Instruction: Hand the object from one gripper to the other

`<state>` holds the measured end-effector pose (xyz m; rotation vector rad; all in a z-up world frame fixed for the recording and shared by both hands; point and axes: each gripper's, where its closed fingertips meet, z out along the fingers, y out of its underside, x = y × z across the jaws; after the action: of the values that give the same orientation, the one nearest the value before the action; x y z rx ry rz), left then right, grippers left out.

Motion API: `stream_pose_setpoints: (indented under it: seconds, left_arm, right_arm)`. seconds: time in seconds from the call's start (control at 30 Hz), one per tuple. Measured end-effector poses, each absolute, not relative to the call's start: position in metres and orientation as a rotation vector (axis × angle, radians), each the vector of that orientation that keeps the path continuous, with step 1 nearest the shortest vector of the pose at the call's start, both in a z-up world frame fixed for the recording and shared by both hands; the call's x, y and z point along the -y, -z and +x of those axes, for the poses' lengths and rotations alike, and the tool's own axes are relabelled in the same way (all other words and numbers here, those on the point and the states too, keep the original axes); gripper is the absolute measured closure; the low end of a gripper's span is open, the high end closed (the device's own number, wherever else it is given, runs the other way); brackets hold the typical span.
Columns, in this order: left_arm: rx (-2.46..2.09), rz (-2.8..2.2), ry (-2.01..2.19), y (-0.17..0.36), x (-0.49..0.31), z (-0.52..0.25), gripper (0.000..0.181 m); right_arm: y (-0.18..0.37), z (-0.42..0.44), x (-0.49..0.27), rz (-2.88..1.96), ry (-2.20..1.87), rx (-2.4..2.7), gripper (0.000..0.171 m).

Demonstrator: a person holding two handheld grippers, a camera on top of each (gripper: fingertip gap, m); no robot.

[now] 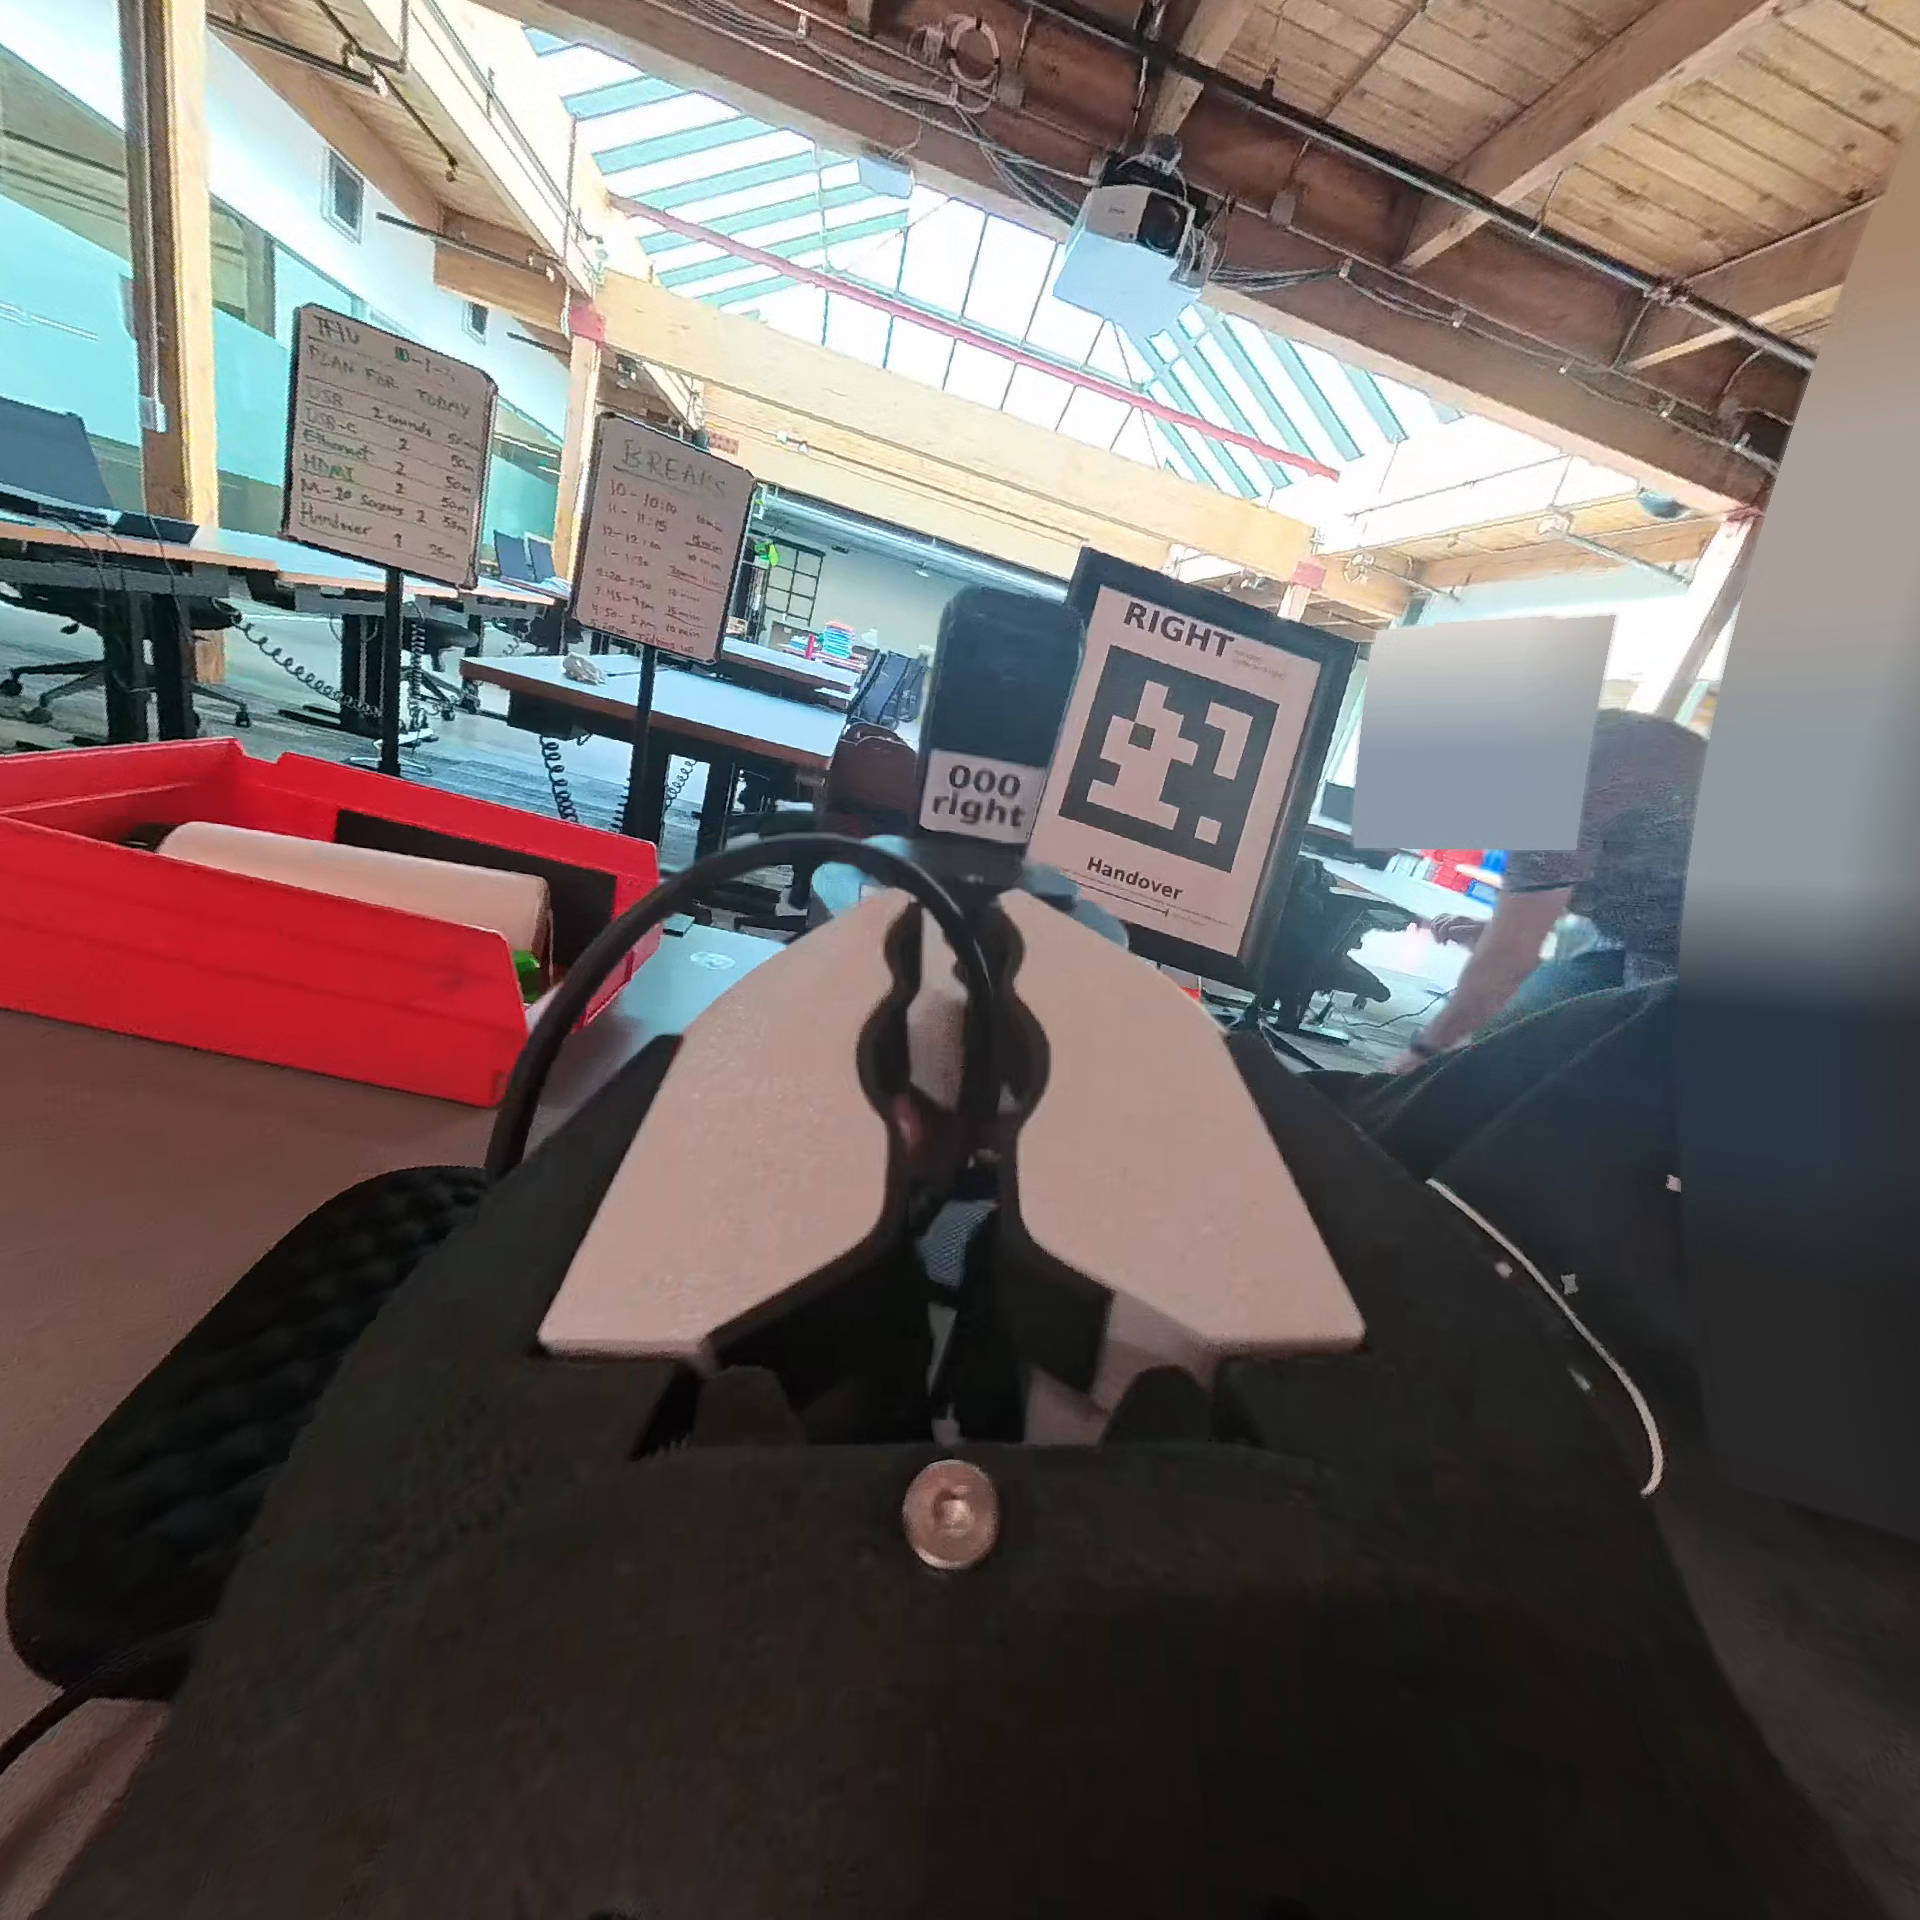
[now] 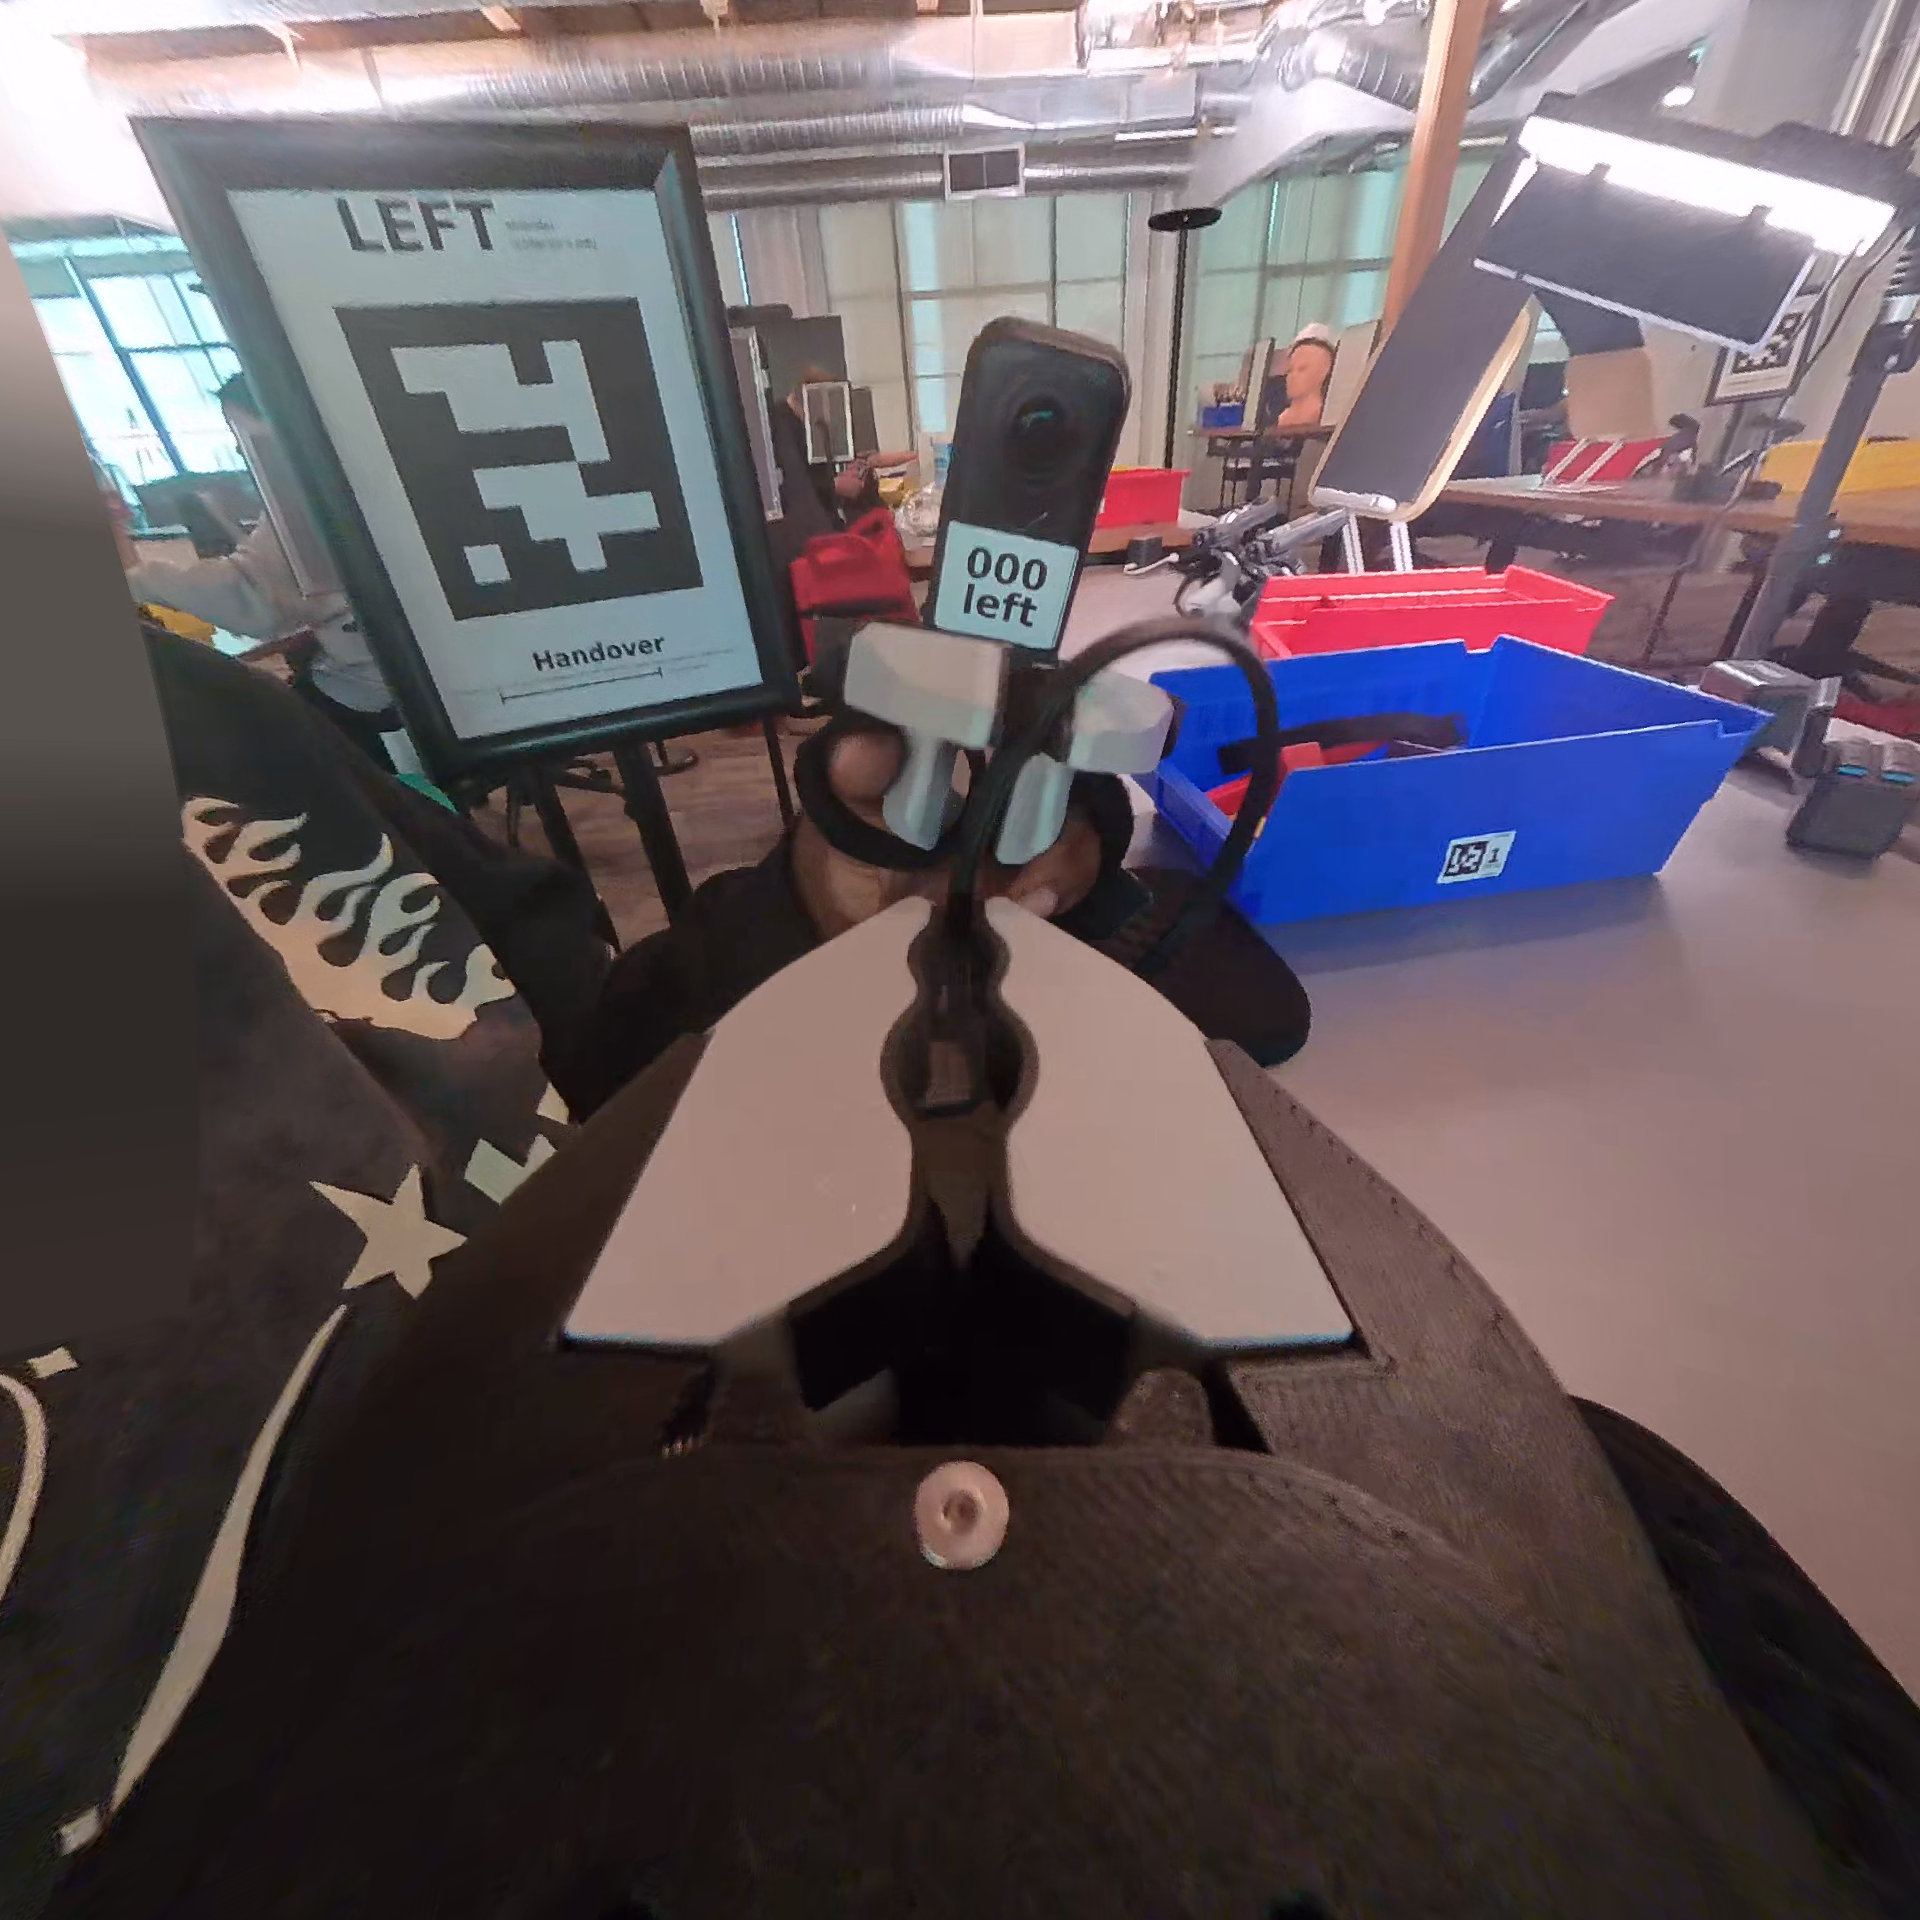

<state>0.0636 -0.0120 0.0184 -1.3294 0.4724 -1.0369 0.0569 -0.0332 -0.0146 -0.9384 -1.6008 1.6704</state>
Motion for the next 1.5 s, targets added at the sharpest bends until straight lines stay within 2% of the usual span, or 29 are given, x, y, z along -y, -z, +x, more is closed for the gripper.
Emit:
stream_pose_setpoints:
  seconds: [0.1, 0.2, 0.37, 0.57, 0.63, 0.67, 0.7, 0.73, 0.8, 1.03, 1.2, 1.37, 1.4, 1.43, 1.5]
  left_arm:
    - [-0.54, -1.42, 0.982, -0.005, 0.011, 0.068, 0.151]
    - [-0.615, -1.508, 0.944, 0.01, 0.011, 0.078, 0.149]
    - [-0.683, -1.54, 0.886, 0.02, 0.011, 0.089, 0.177]
    - [-0.644, -1.507, 0.921, 0.012, 0.012, 0.083, 0.177]
    - [-0.656, -1.523, 0.911, 0.015, 0.012, 0.085, 0.177]
    - [-0.664, -1.535, 0.91, 0.017, 0.012, 0.086, 0.177]
    - [-0.68, -1.541, 0.912, 0.019, 0.013, 0.088, 0.173]
    - [-0.68, -1.554, 0.898, 0.02, 0.012, 0.087, 0.168]
    - [-0.682, -1.574, 0.842, 0.022, 0.011, 0.08, 0.158]
    - [-0.53, -1.724, 0.425, 0.038, -0.013, 0.016, 0.147]
    - [-0.406, -2.023, 0.062, 0.108, -0.051, -0.044, 0.14]
    - [-0.372, -2.267, 0.029, 0.185, -0.07, -0.07, 0.141]
    - [-0.367, -2.306, 0.03, 0.195, -0.071, -0.072, 0.146]
    - [-0.376, -2.358, 0.051, 0.202, -0.069, -0.071, 0.161]
    - [-0.398, -2.367, 0.111, 0.203, -0.066, -0.061, 0.168]
  right_arm:
    - [0.002, 0.061, 0.025, -0.958, -1.737, 1.514, 0.166]
    - [-0.006, 0.063, 0.018, -0.973, -1.781, 1.445, 0.167]
    - [-0.011, 0.065, 0.018, -0.97, -1.826, 1.409, 0.166]
    - [-0.005, 0.063, 0.017, -0.991, -1.774, 1.445, 0.148]
    - [-0.001, 0.061, 0.021, -0.999, -1.777, 1.476, 0.147]
    - [0.001, 0.06, 0.021, -0.998, -1.771, 1.478, 0.153]
    - [0.001, 0.059, 0.02, -1.0, -1.765, 1.471, 0.163]
    - [0.001, 0.059, 0.018, -0.996, -1.753, 1.471, 0.164]
    - [0.001, 0.059, 0.009, -1.013, -1.721, 1.449, 0.166]
    - [0.044, 0.045, -0.04, -1.189, -1.309, 1.516, 0.167]
    - [0.079, 0.031, -0.05, -1.263, -1.166, 1.609, 0.166]
    - [0.085, 0.032, -0.053, -1.268, -1.128, 1.641, 0.166]
    - [0.085, 0.032, -0.052, -1.265, -1.13, 1.65, 0.166]
    - [0.086, 0.033, -0.051, -1.263, -1.133, 1.661, 0.166]
    - [0.09, 0.032, -0.05, -1.271, -1.128, 1.681, 0.166]
